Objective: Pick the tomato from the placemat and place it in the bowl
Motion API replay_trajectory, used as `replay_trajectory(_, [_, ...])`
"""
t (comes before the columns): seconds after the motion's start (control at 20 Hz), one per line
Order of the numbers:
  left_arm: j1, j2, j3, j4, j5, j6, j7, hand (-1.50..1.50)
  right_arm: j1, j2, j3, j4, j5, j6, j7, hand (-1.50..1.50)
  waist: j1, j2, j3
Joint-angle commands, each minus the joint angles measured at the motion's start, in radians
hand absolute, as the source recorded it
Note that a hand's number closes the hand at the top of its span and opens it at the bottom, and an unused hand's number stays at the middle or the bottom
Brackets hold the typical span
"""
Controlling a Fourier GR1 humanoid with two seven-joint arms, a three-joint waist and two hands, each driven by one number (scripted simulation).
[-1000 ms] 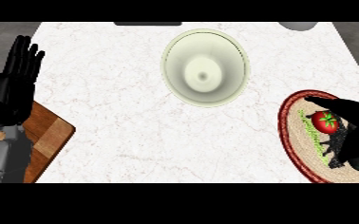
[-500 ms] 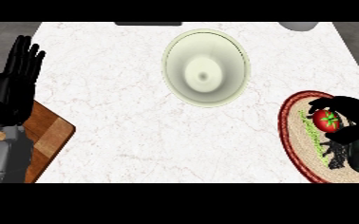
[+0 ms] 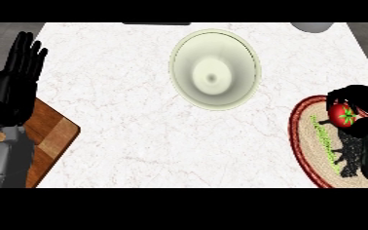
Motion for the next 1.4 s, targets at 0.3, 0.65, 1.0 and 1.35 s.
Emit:
replay_trajectory(0.3, [-0.051, -0.021, -0.036, -0.010, 0.009, -0.020, -0.008, 0.00, -0.205, -0.163, -0.024, 0.163, 0.048, -0.159, -0.271, 1.50, 0.082, 0.036, 0.010])
replay_trajectory(0.65, [-0.055, -0.038, -0.043, 0.025, -0.014, 0.000, -0.028, 0.00, -0.319, -0.212, -0.123, 0.264, -0.003, -0.256, -0.338, 1.50, 0.070, 0.036, 0.009])
replay_trajectory(1.0, [-0.053, -0.023, -0.032, 0.038, -0.008, -0.013, -0.026, 0.00, -0.469, -0.261, -0.193, 0.323, -0.088, -0.113, -0.558, 1.50, 0.060, 0.023, 0.005])
replay_trajectory(1.35, [-0.076, 0.007, 0.002, 0.079, 0.000, -0.019, -0.036, 0.00, -0.646, -0.254, -0.218, 0.358, -0.153, 0.097, -0.585, 1.50, 0.044, 0.018, 0.000])
